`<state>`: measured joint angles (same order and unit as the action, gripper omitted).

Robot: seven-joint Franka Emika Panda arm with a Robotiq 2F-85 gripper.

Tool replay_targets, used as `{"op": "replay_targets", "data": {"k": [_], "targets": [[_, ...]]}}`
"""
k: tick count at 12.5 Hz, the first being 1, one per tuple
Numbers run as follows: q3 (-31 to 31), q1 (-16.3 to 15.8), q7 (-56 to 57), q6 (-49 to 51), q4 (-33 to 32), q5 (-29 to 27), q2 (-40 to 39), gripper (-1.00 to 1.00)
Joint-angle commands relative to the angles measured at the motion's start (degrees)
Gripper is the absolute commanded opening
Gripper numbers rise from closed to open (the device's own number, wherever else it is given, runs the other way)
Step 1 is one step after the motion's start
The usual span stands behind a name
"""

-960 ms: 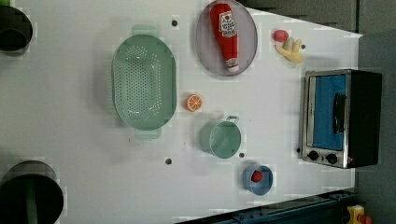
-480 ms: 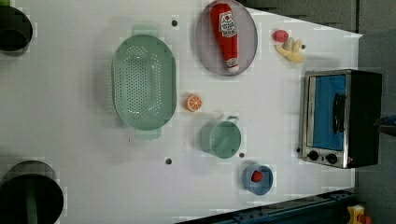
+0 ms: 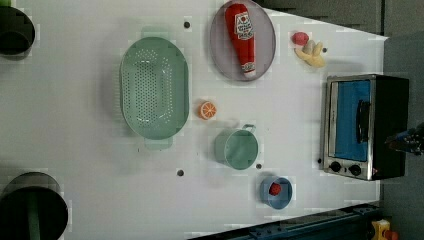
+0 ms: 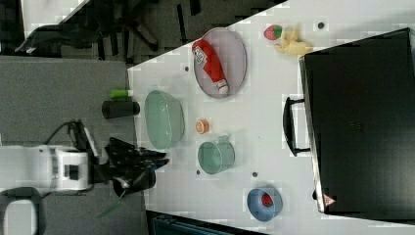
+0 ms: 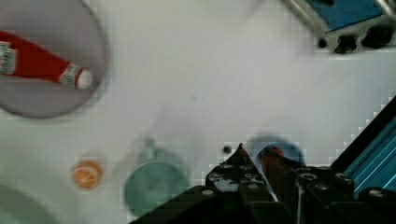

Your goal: Flap open oven.

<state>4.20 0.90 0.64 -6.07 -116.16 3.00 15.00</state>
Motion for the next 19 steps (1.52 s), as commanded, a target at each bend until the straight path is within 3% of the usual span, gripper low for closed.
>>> {"op": "replay_targets", "data": {"k": [1, 5, 11, 19], "targets": [[2.5, 0.7, 14.7, -6.2, -4.1, 2.9, 0.6, -0.65], [8.7, 1.5, 29.9, -15.0, -8.6, 3.0, -0.4, -0.65], [17.8, 1.6, 60.5, -25.1, -8.8, 3.0, -7.0, -0.65], [22.9, 1.9, 64.7, -32.1, -8.8, 2.8, -17.3, -0.65]]}}
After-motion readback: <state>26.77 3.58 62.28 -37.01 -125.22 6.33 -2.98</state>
